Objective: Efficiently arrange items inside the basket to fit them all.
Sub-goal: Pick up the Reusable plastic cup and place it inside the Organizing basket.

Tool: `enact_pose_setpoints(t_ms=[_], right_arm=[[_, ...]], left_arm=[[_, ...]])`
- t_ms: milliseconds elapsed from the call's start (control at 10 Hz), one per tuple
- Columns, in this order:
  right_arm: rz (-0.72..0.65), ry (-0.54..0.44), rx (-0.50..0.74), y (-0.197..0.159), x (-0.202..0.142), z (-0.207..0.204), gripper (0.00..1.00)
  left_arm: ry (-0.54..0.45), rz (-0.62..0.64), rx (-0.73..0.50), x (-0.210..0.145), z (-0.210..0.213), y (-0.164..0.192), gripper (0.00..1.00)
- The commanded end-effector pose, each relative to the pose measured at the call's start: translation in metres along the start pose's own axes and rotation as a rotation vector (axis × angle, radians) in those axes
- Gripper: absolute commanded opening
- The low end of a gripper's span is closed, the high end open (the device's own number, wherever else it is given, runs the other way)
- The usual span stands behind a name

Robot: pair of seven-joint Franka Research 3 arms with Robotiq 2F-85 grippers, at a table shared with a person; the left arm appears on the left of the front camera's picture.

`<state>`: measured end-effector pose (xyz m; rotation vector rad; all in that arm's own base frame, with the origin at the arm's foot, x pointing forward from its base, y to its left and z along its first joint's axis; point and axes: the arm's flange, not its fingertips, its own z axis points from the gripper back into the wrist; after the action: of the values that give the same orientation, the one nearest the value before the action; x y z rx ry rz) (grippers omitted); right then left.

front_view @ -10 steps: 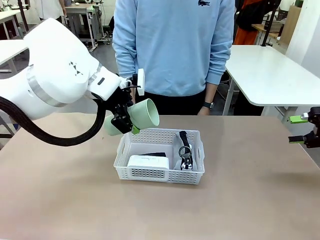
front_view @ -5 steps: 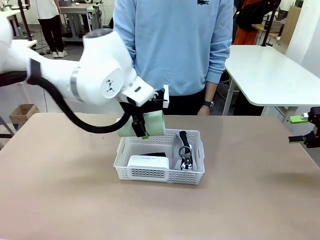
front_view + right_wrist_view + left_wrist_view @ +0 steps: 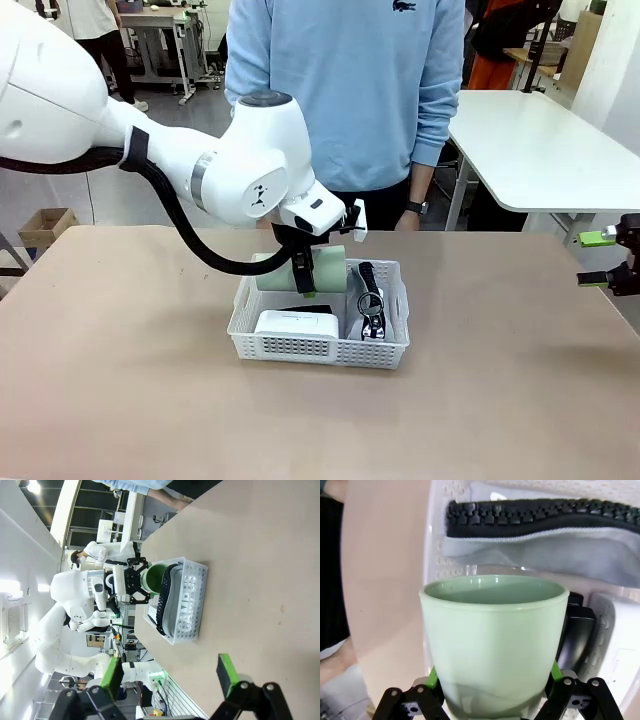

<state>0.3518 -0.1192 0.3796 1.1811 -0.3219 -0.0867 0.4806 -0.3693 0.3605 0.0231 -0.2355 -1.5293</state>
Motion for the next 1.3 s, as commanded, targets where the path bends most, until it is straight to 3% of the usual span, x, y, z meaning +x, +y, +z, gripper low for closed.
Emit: enact_pose_setpoints(t_ms=[0, 900, 1000, 1200], right_arm=[[0.019, 0.009, 0.003, 0.0003, -0.0007, 0.0031, 1.0], [0.019, 0.009, 0.003, 0.0003, -0.0007, 0.0031, 1.0], [0.019, 0.009, 0.003, 0.0003, -0.0007, 0.0031, 1.0], [0.019, 0.009, 0.003, 0.0003, -0.0007, 0.0031, 1.0]], left_arm=[[0.049, 0.009, 0.012, 0.0016, 0.0004, -0.0021, 0.87], [0.052, 0.006, 0.03, 0.0067, -0.0003, -0.0049, 0.87], [0.056, 0.005, 0.023, 0.0074, -0.0016, -0.0045, 1.0], [0.067, -0.002, 0.02, 0.008, -0.002, -0.0045, 1.0]])
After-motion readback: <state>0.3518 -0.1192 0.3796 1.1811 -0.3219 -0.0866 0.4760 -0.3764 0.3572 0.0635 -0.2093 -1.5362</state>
